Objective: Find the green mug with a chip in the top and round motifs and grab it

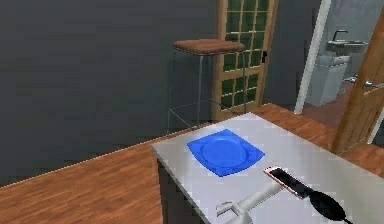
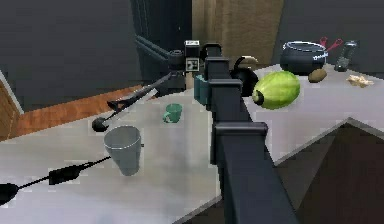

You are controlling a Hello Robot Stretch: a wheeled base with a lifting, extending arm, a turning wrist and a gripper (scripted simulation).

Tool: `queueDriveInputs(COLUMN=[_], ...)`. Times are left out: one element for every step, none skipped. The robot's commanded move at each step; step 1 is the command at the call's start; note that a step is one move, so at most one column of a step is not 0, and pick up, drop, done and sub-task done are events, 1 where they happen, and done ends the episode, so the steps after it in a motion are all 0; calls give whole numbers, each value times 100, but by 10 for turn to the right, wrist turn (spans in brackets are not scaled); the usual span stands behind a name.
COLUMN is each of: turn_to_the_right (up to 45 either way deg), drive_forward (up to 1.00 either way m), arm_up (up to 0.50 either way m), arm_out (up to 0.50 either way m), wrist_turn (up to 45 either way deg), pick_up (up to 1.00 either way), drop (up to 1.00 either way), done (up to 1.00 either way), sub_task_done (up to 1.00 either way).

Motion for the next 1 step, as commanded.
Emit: queueDriveInputs(turn_to_the_right=[0], drive_forward=[0], arm_up=[0], arm_out=[0], wrist_turn=[450], pick_up=[0], drop=[0], done=[0], sub_task_done=[0])
